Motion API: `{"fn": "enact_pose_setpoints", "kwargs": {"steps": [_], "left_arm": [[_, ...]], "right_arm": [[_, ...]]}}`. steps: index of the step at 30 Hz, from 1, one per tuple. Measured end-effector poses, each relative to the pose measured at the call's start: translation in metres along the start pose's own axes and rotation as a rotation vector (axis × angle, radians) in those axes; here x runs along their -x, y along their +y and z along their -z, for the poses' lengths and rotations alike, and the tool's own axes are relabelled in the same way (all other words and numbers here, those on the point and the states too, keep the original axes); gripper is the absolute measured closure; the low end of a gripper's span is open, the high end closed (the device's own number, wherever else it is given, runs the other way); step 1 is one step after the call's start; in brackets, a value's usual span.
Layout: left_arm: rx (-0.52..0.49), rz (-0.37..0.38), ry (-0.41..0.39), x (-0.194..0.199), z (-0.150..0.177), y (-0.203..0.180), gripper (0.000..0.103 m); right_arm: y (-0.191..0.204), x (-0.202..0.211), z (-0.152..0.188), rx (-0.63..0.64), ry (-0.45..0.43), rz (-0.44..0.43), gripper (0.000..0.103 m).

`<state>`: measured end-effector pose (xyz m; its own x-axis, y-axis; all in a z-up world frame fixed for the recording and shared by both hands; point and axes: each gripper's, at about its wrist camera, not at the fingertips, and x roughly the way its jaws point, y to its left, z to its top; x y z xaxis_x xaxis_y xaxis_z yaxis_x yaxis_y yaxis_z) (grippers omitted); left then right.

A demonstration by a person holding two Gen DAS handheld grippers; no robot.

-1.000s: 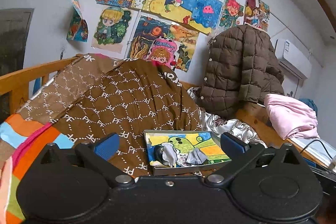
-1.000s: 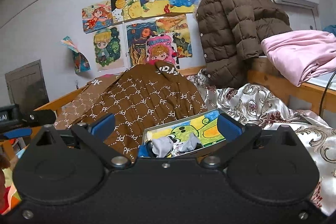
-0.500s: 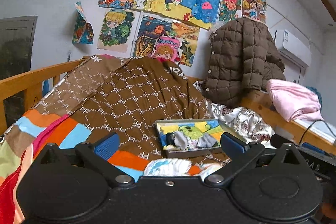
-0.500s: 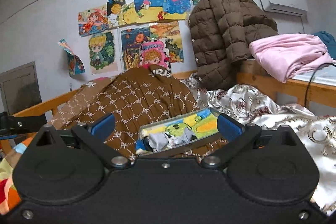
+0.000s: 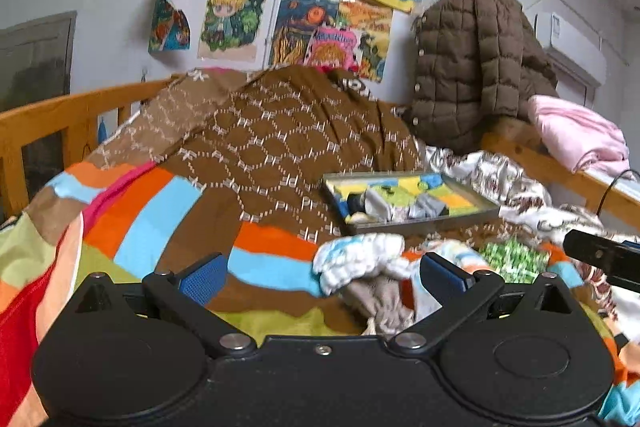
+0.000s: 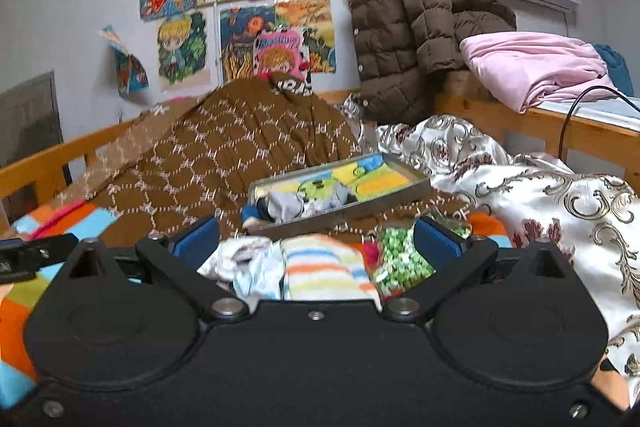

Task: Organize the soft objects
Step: 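Move both tools back from the tray to the pile of soft items, then grasp the beige drawstring bag with the left tool while the right tool grasps the white blue-printed cloth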

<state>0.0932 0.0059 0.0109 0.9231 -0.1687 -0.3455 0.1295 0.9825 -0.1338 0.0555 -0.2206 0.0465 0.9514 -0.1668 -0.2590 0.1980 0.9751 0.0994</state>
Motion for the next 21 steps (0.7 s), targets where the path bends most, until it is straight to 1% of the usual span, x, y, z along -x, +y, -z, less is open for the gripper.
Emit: {"fn": "enact_pose_setpoints", "kwargs": {"steps": [5, 12, 15, 21], "left_arm": [[0.015, 0.001, 0.04, -0.007, 0.009, 0.007, 0.001], [0.016, -0.034, 0.081, -0.017, 0.012, 0.011, 0.001], [0.025, -0.035, 0.096, -0.019, 0.012, 0.013, 0.001], [-0.008, -0.032, 0.118, -0.031, 0.012, 0.012, 0.001]], "right_arm": [[0.011, -0.004, 0.008, 0.035, 0.052, -0.003, 0.0], [0.025, -0.03, 0.013, 0.092, 0.122, -0.004, 0.0], [0.029, -0.04, 0.017, 0.113, 0.16, -0.009, 0.001], [0.037, -0.058, 0.024, 0.141, 0.196, -0.014, 0.001]]}}
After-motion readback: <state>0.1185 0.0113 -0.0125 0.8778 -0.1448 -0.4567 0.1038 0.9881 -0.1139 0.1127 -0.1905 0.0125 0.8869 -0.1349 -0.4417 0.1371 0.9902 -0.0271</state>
